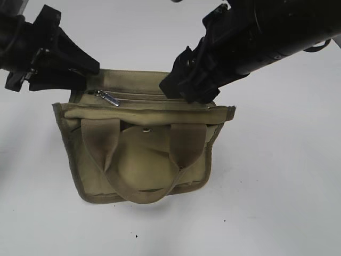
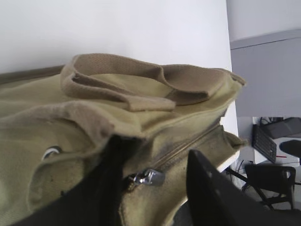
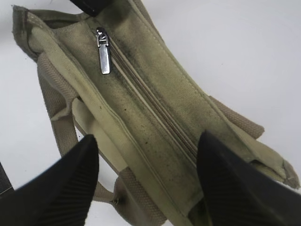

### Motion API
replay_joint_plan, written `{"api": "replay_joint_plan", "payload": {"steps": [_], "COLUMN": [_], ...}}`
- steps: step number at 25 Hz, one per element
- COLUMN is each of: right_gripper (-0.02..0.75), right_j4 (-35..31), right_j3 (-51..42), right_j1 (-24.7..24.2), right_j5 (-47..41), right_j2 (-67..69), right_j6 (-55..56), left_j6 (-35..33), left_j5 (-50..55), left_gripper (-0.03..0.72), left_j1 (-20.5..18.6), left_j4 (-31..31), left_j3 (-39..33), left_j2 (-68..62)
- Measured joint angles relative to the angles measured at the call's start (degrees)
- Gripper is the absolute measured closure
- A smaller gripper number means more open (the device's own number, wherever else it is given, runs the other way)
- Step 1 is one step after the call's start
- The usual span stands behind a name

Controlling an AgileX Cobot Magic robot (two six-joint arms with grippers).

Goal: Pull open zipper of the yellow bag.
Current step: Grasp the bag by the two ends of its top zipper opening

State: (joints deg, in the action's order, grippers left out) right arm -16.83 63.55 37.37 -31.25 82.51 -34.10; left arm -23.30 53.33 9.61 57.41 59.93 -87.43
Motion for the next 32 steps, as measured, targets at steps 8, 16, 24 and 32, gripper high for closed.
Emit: {"api": "replay_joint_plan", "payload": {"steps": [8,16,24,32], "right_gripper": [0.227,0.227,0.227,0.317], "right_j4": [0.0,0.0,0.0,0.0], "right_j3": [0.0,0.0,0.0,0.0], "right_j1": [0.0,0.0,2.8,4.4], "right_j5": [0.2,1.0,7.0,12.2], "right_j2": [0.0,0.0,0.0,1.2], "right_j6": [-0.1,-0.1,-2.3,-8.5], "left_j6": [6.5,6.8,6.8,5.3], "left_j5": [1.5,0.3,-1.1,-0.5], "left_gripper": [0.340,0.340,0.358,0.543], "left_j1": [0.0,0.0,0.5,0.5], "left_j4": [-9.9,-4.7,-1.9,-1.4], "left_j3": [2.5,2.5,2.7,4.0], "left_j2": [0.0,-1.4,-4.3,-4.3]}}
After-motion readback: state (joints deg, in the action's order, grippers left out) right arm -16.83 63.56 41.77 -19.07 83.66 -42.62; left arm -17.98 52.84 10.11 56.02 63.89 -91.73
